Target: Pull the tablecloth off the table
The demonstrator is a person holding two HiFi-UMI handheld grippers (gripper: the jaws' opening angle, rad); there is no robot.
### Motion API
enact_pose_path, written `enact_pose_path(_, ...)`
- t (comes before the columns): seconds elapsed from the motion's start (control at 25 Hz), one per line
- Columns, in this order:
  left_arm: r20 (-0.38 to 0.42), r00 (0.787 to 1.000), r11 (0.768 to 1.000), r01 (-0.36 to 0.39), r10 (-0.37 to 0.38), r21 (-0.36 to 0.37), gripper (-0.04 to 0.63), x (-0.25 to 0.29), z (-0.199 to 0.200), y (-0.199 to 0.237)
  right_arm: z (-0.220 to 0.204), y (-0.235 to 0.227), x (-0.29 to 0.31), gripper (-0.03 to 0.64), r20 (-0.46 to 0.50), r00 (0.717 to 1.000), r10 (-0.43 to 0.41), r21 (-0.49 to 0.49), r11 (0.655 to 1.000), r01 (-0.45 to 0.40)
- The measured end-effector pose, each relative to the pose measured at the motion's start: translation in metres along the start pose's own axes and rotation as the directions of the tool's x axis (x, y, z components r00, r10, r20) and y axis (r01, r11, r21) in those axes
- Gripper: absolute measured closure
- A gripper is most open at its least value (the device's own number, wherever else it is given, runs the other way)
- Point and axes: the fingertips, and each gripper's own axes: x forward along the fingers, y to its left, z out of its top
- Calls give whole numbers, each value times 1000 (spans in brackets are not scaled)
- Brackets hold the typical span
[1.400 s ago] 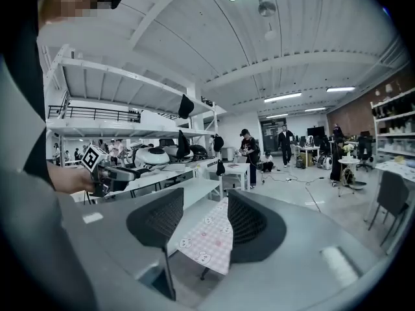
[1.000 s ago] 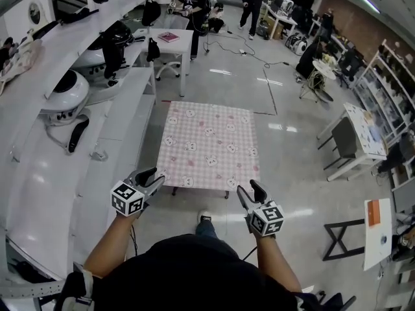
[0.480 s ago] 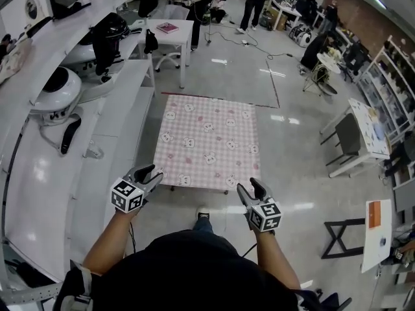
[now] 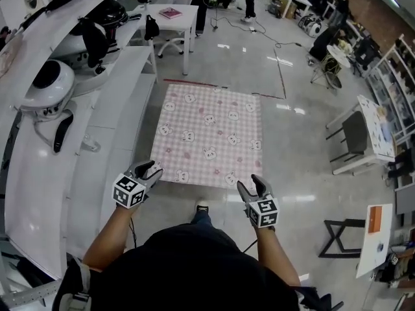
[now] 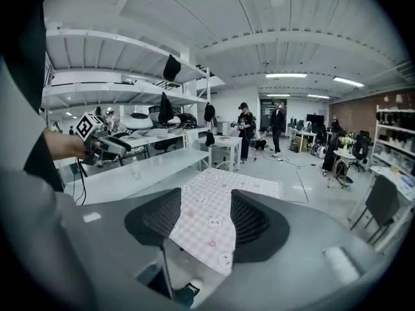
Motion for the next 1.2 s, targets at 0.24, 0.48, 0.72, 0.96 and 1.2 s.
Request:
enact_pose_path(0.24,-46,999,1000,-5,5,-16,417,29,-13,9,-13,-18,23,357,-52,999,13,2,1000,-13)
enact_pose_path(0.48,-88,996,1000,-4,2,-20,415,54,-24,18,-28,-30,46,353,-106,994,29,-5,1000,-29)
enact_pose_path(0.72,-137,990,999,0,-7,-44,414,74,-40,22,-51,-40,65,347,-175,983,54,-10,998,-56)
enact_pose_path(0.96,-192,981,998,3,-14,-58,413,93,-59,24,-81,-49,82,342,-255,964,77,-8,997,-81)
enact_pose_path(1.2,-235,972,997,-4,-15,-83,411,112,-81,28,-116,-57,101,334,-331,938,100,-6,994,-108)
